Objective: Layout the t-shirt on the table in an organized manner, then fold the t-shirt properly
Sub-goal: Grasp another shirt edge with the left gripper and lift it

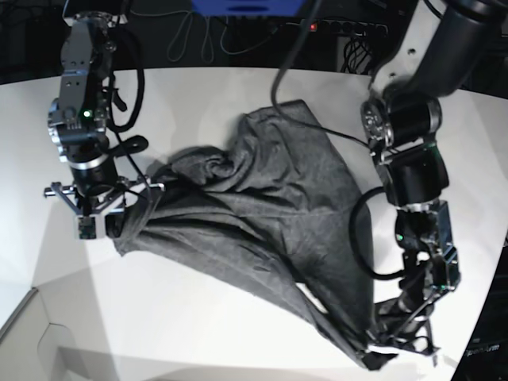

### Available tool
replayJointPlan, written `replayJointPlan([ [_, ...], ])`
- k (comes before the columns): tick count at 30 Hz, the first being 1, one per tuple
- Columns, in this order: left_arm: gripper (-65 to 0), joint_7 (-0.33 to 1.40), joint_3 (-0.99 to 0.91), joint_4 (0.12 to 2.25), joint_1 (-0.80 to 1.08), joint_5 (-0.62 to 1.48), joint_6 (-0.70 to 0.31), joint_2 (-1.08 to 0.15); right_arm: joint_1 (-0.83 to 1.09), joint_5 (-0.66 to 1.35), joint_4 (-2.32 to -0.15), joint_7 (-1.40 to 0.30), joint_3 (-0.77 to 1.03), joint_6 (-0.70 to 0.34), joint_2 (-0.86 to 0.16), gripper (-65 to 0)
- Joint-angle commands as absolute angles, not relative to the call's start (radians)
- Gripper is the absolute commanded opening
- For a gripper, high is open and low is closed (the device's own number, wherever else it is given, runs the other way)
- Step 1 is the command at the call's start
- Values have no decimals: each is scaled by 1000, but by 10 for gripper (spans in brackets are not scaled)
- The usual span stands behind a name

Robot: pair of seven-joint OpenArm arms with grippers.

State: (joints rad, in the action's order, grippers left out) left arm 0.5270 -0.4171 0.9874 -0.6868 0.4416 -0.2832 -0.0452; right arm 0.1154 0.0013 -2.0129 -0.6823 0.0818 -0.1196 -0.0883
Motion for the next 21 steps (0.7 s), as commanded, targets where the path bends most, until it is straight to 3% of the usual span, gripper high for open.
replayJointPlan([
  [1,-647,506,-415,1010,-719,453,-291,-54,111,-1,-2029,-657,97,-122,-97,-650],
  [6,-647,513,-418,1058,-688,460,-291,-70,128,1,-2029,-651,147,-124,-99,-650],
  [11,-647,515,-418,1270,-568,463,-291,-120,134,2,-2031,-651,160,-131,-101,-650],
  [21,-647,621,-691,1504,-272,705,-291,-231,183,4,-2040,-648,136,-317,-91,-650],
])
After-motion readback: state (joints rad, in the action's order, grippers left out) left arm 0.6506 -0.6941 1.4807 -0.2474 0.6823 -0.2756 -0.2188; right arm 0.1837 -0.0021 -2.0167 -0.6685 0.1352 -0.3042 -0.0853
